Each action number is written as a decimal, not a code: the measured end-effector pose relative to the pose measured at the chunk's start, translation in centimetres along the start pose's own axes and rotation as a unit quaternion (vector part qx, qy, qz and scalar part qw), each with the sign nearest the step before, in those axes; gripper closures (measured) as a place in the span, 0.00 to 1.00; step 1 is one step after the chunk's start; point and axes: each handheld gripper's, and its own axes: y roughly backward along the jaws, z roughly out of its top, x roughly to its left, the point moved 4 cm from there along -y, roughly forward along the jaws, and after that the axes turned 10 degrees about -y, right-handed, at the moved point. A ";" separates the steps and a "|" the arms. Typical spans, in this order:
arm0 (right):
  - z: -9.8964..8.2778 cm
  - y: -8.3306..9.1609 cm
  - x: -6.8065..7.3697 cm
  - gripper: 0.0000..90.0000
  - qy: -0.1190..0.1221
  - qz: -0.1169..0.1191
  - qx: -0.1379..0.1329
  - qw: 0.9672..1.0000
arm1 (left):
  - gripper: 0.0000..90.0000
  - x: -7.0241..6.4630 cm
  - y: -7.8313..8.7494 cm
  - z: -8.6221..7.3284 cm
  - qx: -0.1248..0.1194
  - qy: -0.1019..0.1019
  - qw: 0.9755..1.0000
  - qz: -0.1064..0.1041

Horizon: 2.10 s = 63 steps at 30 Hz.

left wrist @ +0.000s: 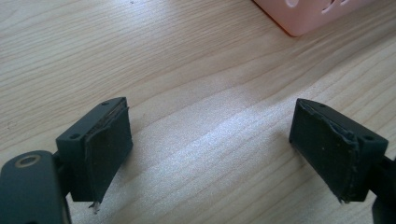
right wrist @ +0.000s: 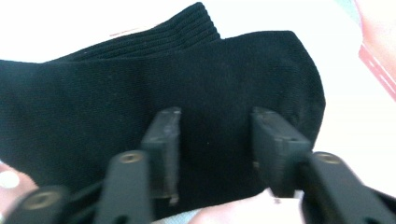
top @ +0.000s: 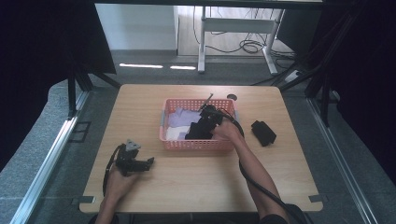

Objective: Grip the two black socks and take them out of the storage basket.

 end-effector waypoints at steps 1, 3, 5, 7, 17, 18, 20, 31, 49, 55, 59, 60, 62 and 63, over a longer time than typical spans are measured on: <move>0.0 0.1 0.0 0.77 0.001 -0.003 0.000 1.000 | 0.14 0.0 0.0 0.0 0.001 -0.001 1.000 0.000; -0.2 0.2 0.1 0.88 0.000 -0.005 -0.001 1.000 | 0.14 0.0 0.0 0.0 0.000 0.000 1.000 0.000; -0.3 0.5 0.2 0.94 0.005 -0.006 -0.005 1.000 | 0.14 0.0 0.0 0.0 0.000 0.000 1.000 0.000; -0.3 0.8 0.2 0.95 0.007 -0.007 -0.013 1.000 | 0.14 0.0 0.0 0.0 0.000 0.000 1.000 0.000; 0.2 5.2 -0.2 0.95 -0.010 0.007 -0.075 0.997 | 0.14 0.0 0.0 0.0 -0.001 0.000 1.000 0.000; 0.2 5.8 -0.1 0.95 -0.013 0.009 -0.082 0.996 | 0.14 0.0 0.0 0.0 0.000 -0.001 1.000 0.000; 0.3 6.6 -0.1 0.95 -0.015 0.010 -0.091 0.996 | 0.14 0.0 0.0 0.0 0.000 -0.001 1.000 0.000; 0.6 11.1 -0.2 0.95 -0.011 -0.002 -0.131 0.991 | 0.14 0.0 0.0 0.0 -0.002 0.001 1.000 0.000; -0.1 16.9 -1.4 0.95 -0.023 -0.025 -0.175 0.984 | 0.14 0.0 0.0 0.0 -0.003 0.001 1.000 0.000; -0.8 18.5 -2.3 0.95 -0.035 -0.040 -0.185 0.981 | 0.14 0.0 0.0 0.0 -0.003 0.001 1.000 0.000; -1.4 19.5 -3.1 0.95 -0.044 -0.049 -0.190 0.980 | 0.14 0.0 0.0 0.0 -0.003 0.001 1.000 0.000; -1.6 19.7 -3.3 0.95 -0.047 -0.051 -0.190 0.979 | 0.14 0.0 0.0 0.0 -0.003 0.001 1.000 0.000; -1.9 20.2 -3.8 0.95 -0.051 -0.056 -0.192 0.979 | 0.14 0.0 0.0 0.0 -0.003 0.001 1.000 0.000; -2.2 20.4 -4.1 0.95 -0.054 -0.060 -0.193 0.978 | 0.14 0.0 0.0 0.0 -0.003 0.001 1.000 0.000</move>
